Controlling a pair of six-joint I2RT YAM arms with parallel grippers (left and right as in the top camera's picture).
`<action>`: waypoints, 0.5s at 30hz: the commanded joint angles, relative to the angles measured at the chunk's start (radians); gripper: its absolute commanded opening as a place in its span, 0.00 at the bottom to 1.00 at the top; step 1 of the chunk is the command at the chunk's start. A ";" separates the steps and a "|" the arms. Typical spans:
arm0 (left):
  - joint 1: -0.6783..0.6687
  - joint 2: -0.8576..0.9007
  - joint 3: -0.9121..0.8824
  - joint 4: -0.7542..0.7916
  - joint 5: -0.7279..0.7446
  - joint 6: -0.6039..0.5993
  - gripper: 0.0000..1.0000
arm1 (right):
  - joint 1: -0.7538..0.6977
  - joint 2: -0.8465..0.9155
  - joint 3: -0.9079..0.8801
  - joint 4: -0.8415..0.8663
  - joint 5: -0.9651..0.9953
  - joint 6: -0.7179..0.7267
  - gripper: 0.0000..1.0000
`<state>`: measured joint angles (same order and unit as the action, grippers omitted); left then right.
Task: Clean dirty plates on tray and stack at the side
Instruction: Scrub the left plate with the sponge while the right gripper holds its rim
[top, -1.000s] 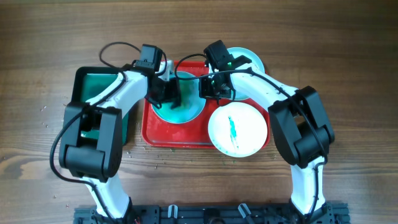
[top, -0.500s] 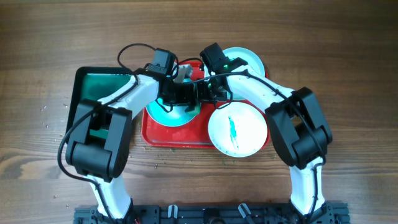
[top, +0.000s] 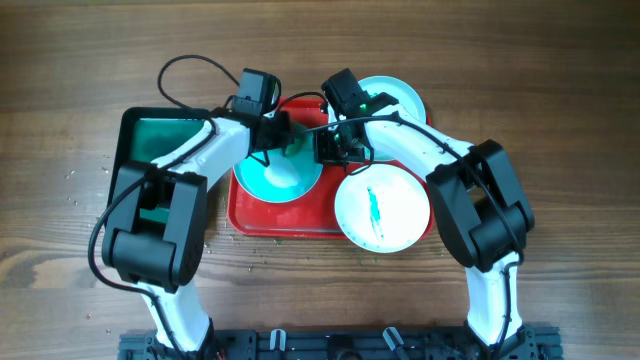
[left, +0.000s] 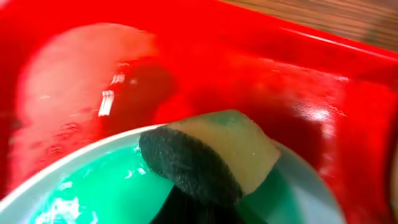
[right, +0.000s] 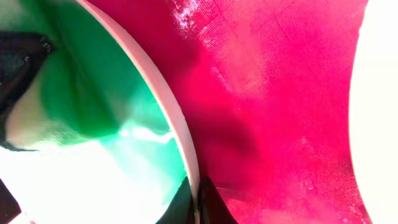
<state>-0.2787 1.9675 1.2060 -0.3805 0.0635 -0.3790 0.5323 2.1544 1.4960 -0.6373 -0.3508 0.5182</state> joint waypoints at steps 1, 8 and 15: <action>0.039 0.027 -0.020 -0.149 -0.157 -0.056 0.04 | 0.011 0.007 0.001 -0.003 -0.030 -0.022 0.04; 0.032 0.027 -0.021 -0.362 0.220 0.117 0.04 | 0.011 0.007 0.001 -0.003 -0.023 -0.022 0.04; 0.041 0.026 -0.020 -0.348 0.572 0.371 0.04 | 0.011 0.007 0.001 -0.006 -0.036 -0.021 0.05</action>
<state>-0.2310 1.9553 1.2137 -0.7490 0.4377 -0.1333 0.5385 2.1544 1.4960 -0.6487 -0.3527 0.4950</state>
